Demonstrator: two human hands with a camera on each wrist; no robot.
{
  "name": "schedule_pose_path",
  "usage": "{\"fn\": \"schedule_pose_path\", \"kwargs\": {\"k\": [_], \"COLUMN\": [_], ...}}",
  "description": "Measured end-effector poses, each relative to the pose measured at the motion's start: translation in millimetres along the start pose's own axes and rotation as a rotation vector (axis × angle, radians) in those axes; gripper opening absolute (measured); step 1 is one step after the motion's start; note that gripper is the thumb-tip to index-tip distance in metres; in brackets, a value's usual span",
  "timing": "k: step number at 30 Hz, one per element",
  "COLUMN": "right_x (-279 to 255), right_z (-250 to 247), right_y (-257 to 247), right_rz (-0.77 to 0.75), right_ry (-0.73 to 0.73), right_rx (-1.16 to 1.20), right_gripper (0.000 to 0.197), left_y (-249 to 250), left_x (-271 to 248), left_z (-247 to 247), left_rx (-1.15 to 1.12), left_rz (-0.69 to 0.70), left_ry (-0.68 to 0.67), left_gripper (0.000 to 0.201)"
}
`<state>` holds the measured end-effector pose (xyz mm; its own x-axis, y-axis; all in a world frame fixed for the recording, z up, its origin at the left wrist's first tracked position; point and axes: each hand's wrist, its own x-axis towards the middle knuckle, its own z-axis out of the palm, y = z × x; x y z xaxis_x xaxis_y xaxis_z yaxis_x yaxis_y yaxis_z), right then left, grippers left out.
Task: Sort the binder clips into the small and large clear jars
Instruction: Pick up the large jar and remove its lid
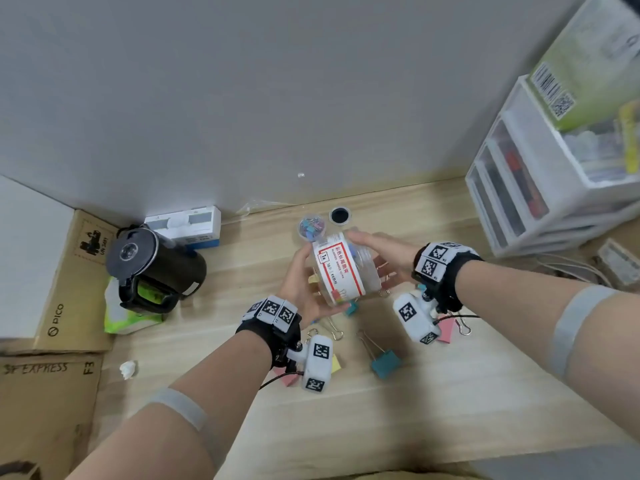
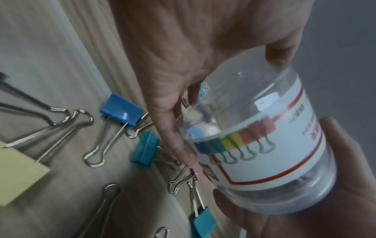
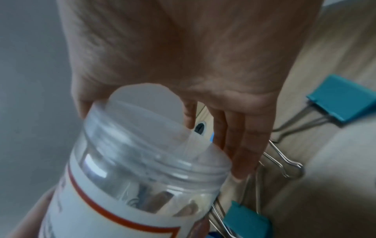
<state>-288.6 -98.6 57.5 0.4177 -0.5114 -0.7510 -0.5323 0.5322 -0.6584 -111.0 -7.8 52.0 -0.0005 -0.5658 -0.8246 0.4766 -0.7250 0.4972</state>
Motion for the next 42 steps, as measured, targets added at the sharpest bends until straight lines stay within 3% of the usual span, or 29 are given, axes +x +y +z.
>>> {"fn": "schedule_pose_path", "kwargs": {"k": [5, 9, 13, 16, 22, 26, 35, 42], "right_x": [-1.5, -6.2, -12.5, -13.6, -11.2, -9.7, 4.9, 35.9], "right_z": [7.9, 9.3, 7.0, 6.6, 0.7, -11.2, -54.1, -84.6], "right_y": [26.6, 39.0, 39.0, 33.5, 35.9, 38.2, 52.4, 52.3], "right_rz": [-0.015, -0.076, -0.264, -0.331, -0.397, -0.358, -0.091, 0.069], "right_ry": [0.024, 0.068, 0.071, 0.062, 0.040, 0.107, 0.527, 0.627], "right_rx": [0.055, 0.090, -0.136, -0.222, -0.356, -0.510, -0.790, -0.862], "right_gripper": [0.086, 0.084, 0.086, 0.104, 0.115, 0.119, 0.114, 0.109], "left_y": [-18.7, -19.7, -20.0, -21.1, -18.8, -21.3, -14.1, -4.9], "left_x": [2.3, -0.4, -10.1, -9.0, -6.7, -6.4, 3.1, 24.1], "left_z": [-3.7, 3.4, 5.2, 0.9, -11.4, -23.6, -28.9, -31.2], "left_rx": [0.099, 0.128, 0.065, 0.019, 0.055, 0.049, -0.039, -0.021], "left_rz": [-0.047, -0.062, -0.189, -0.171, -0.172, -0.171, -0.166, -0.196], "left_ry": [-0.018, 0.001, -0.078, -0.048, 0.003, 0.058, 0.039, 0.075], "left_gripper": [0.081, 0.066, 0.076, 0.076, 0.075, 0.076, 0.072, 0.073]}}
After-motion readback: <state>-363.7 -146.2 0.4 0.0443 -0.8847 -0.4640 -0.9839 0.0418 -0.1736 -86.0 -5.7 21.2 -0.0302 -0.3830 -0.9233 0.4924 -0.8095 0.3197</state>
